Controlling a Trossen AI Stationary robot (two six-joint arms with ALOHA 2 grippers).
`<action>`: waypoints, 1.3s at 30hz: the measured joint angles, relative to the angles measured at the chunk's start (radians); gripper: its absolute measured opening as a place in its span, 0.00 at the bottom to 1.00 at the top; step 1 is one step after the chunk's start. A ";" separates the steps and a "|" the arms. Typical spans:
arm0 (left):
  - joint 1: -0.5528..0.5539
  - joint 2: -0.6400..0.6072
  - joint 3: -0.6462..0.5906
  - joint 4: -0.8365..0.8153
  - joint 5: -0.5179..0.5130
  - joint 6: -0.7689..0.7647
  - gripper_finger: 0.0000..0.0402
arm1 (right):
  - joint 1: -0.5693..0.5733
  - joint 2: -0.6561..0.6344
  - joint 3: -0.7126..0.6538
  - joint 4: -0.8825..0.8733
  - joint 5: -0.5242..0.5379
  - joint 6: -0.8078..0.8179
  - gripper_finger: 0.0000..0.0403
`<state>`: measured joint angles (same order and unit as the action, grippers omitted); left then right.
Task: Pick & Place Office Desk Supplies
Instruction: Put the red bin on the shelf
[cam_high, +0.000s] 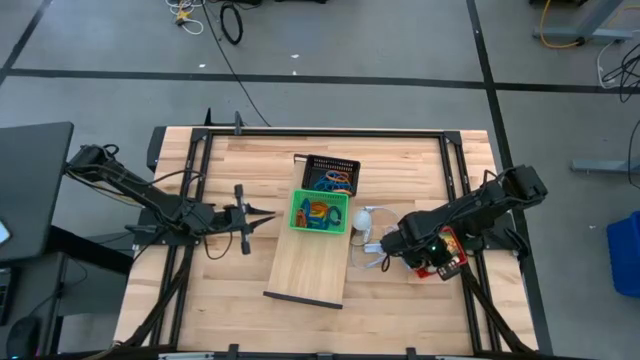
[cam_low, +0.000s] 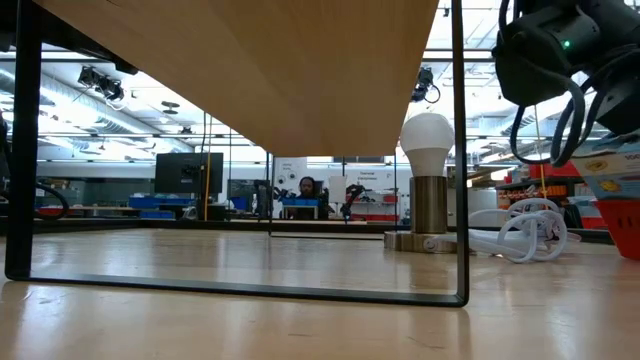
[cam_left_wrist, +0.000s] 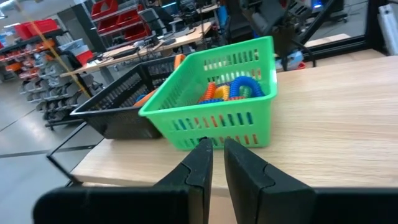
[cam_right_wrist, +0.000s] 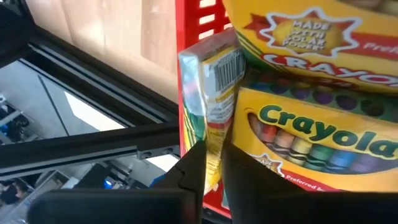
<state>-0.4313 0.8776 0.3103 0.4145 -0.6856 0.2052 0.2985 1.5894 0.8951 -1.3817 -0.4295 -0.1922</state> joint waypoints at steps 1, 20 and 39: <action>0.000 0.000 0.000 0.000 0.012 0.000 0.12 | 0.000 0.000 0.000 -0.001 0.001 0.005 0.15; 0.000 0.000 0.000 0.001 0.036 0.000 0.12 | 0.000 -0.088 0.012 -0.006 0.052 0.233 0.26; 0.000 0.000 0.000 -0.007 0.033 -0.003 0.12 | 0.101 -0.092 0.360 0.119 0.488 0.939 0.26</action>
<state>-0.4313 0.8776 0.3103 0.4076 -0.6529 0.2019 0.3994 1.4975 1.2554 -1.2630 0.0582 0.7470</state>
